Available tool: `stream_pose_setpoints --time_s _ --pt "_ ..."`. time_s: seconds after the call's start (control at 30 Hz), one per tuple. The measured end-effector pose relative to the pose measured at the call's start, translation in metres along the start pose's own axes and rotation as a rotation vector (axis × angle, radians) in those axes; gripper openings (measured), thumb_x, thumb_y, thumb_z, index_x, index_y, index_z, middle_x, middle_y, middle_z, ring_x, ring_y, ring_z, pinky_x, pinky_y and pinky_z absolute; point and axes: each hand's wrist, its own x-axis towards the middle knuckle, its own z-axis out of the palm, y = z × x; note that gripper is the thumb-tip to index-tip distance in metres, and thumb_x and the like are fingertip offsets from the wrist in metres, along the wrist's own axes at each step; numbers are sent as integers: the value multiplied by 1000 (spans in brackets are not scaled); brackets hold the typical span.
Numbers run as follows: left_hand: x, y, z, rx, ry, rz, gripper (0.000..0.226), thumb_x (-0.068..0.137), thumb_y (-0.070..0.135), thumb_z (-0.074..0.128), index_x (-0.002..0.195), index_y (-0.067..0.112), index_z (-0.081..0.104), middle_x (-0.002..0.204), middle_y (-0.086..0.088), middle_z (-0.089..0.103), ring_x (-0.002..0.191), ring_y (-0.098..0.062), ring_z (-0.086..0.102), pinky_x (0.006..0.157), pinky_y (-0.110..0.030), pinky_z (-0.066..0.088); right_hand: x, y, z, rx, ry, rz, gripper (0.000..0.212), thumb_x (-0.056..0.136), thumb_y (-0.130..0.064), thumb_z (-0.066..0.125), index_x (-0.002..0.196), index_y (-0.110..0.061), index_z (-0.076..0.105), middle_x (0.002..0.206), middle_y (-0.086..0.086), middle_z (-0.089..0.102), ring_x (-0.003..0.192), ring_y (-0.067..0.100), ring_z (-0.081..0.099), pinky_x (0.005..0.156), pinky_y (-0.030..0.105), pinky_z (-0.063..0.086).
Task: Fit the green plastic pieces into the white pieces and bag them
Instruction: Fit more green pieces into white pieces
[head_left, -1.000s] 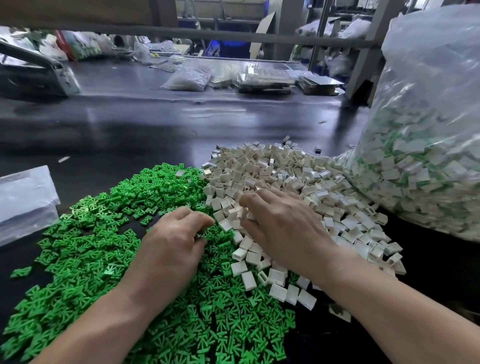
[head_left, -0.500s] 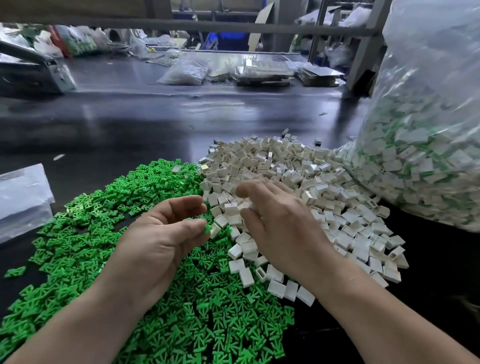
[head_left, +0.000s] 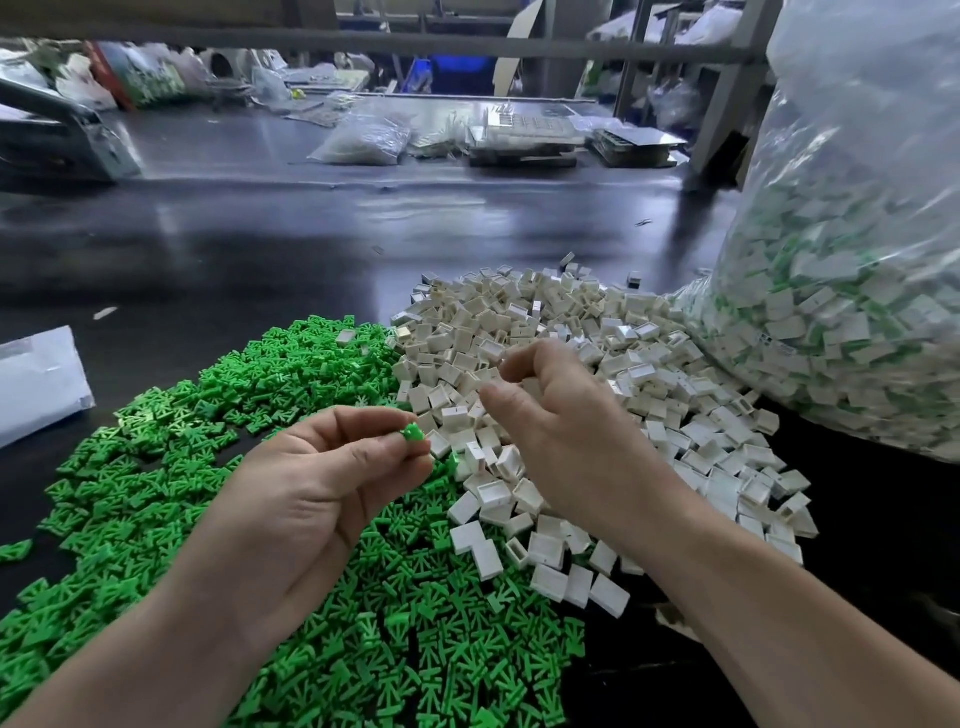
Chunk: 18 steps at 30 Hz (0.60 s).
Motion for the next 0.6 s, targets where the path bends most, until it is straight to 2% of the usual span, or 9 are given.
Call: stream_pose_setpoints --time_s 0.07,0.17,0.2,0.27,0.37,0.47,0.53,0.6 --pt "0 -2 1 39 3 42 16 72 0 65 75 11 76 89 -21 71 78 -27 73 62 -30 60 1 0 1 -59 -25 -15 21 104 -30 43 124 -26 49 102 -13 55 83 0 53 69 19 43" --pt "-1 -4 0 120 -9 90 14 74 7 67 78 18 75 87 -16 71 75 -23 72 57 -30 58 -2 1 4 -239 -8 -113 29 105 -17 41 131 -19 54 115 -11 51 99 -1 49 79 2 40" --pt "0 -4 -1 136 -10 101 14 75 8 67 80 18 75 86 -14 71 74 -22 71 55 -29 58 -4 1 5 -257 10 -151 29 105 -15 42 132 -18 55 115 -9 55 96 -4 51 78 -1 39" --pt "1 -5 -3 153 -12 121 15 75 10 68 85 17 76 84 -13 70 72 -21 70 54 -27 57 -8 4 5 -210 37 -203 30 105 -16 46 135 -17 53 109 -8 64 80 -7 59 67 3 44" --pt "-1 -6 -3 182 -29 143 23 71 18 74 93 14 76 84 -14 71 71 -20 69 54 -26 56 -12 9 3 -20 6 -202 22 103 -20 53 124 -23 52 90 -2 71 60 6 67 55 21 55" --pt "-4 -7 -1 267 -33 208 33 63 21 86 94 15 76 85 -15 71 73 -22 69 56 -26 55 -13 8 1 263 -123 -110 15 99 -19 61 113 -23 60 88 6 73 66 21 73 57 35 60" --pt "-6 -8 1 296 -29 265 31 65 24 83 94 16 75 84 -16 70 74 -24 69 56 -28 55 -14 8 0 503 -222 -2 15 97 -17 64 111 -21 67 88 6 73 66 25 72 54 35 58" --pt "-8 -7 3 317 -37 313 28 68 26 83 93 17 75 84 -17 70 74 -26 69 56 -29 55 -14 8 -1 636 -274 75 15 97 -16 65 108 -23 71 79 8 69 55 22 66 47 30 53"
